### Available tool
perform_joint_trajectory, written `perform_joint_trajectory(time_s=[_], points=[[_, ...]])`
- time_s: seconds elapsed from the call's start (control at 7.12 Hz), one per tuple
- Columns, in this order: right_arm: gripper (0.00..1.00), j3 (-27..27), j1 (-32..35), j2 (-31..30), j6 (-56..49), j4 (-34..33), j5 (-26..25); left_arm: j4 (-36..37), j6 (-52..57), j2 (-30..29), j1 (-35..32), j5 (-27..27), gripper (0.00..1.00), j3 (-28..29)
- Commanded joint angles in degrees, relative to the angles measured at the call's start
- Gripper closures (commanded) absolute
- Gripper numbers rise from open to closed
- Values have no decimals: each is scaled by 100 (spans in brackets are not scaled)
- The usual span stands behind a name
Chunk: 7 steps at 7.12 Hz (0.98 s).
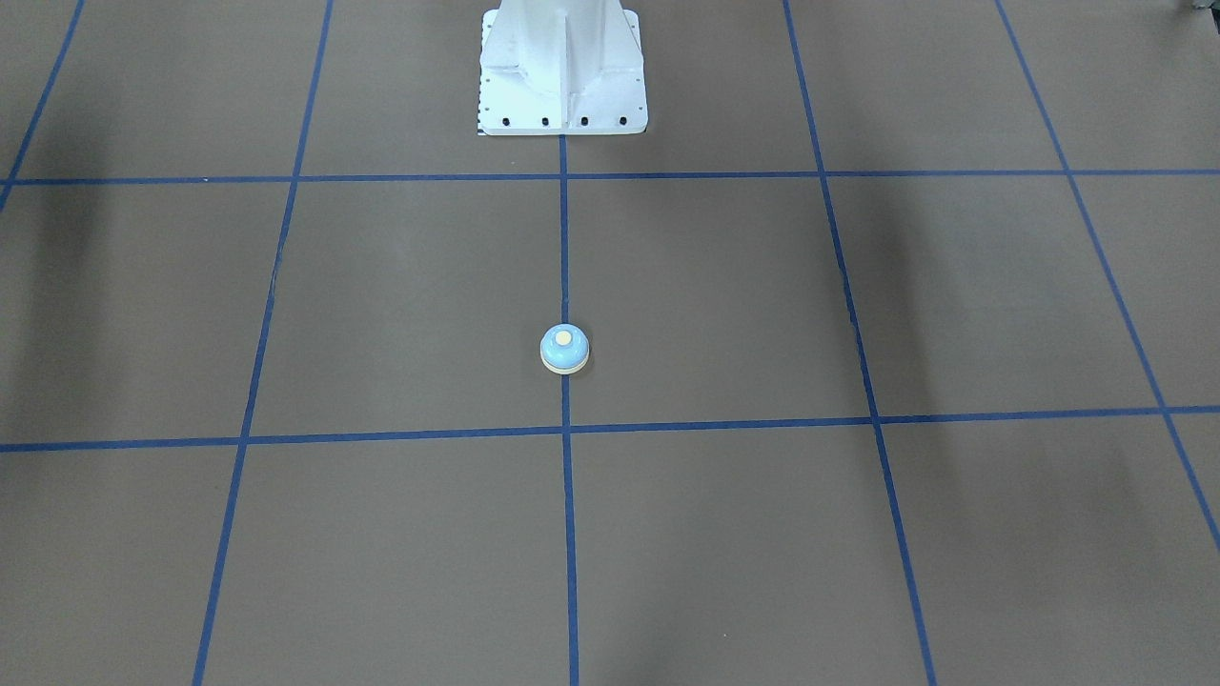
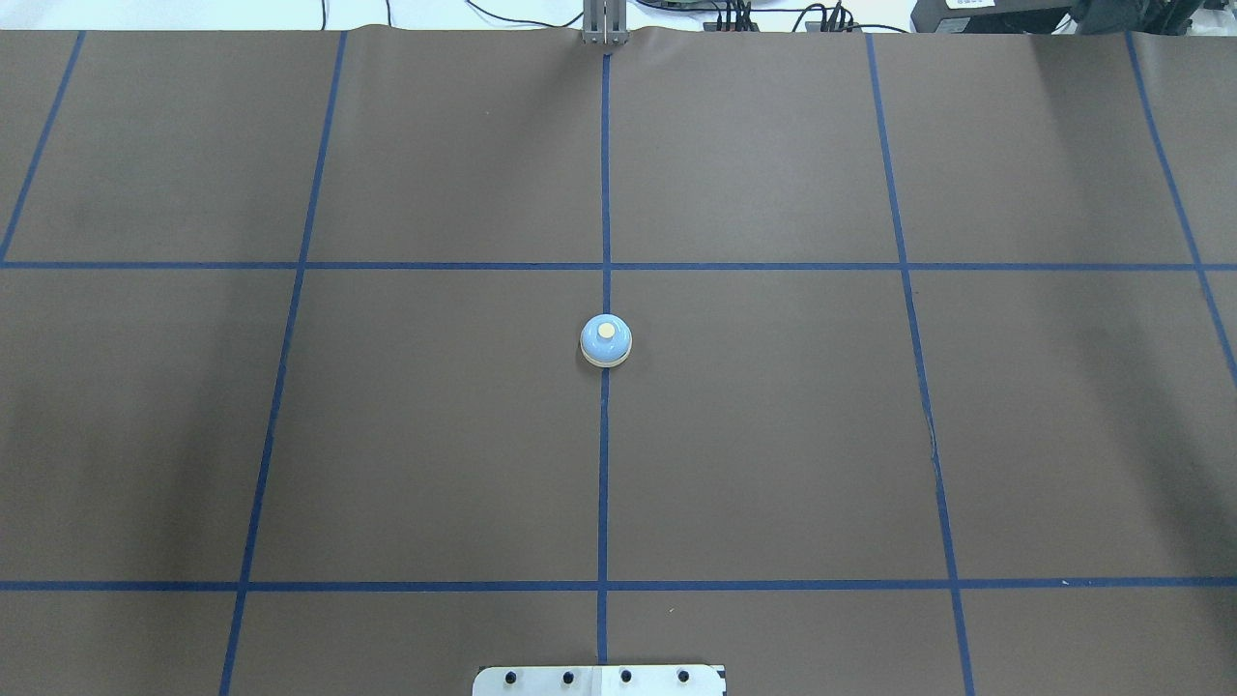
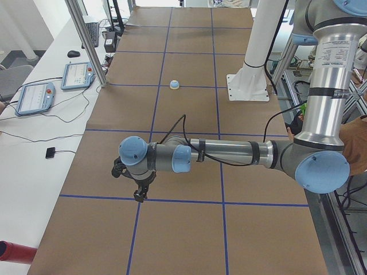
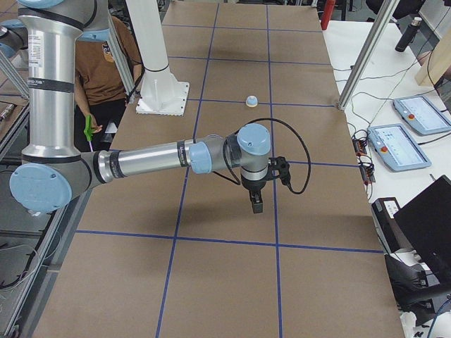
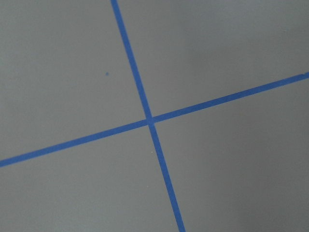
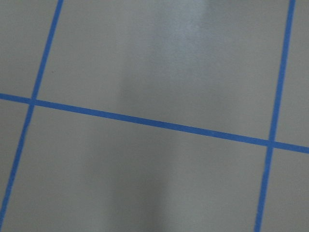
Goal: Place and press bell with both arms
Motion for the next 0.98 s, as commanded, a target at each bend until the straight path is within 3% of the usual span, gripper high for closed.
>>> perform_joint_trajectory(time_s=[0.0, 0.28, 0.84], points=[[0, -2, 71, 298, -240, -612, -29, -159, -391, 266, -12, 19, 1, -178], [0, 200, 254, 196, -152, -677, -46, -362, -426, 284, -20, 89, 0, -371], [0, -230, 247, 371, -178, -615, -195, -397, -392, 495, -284, 483, 0, -487]])
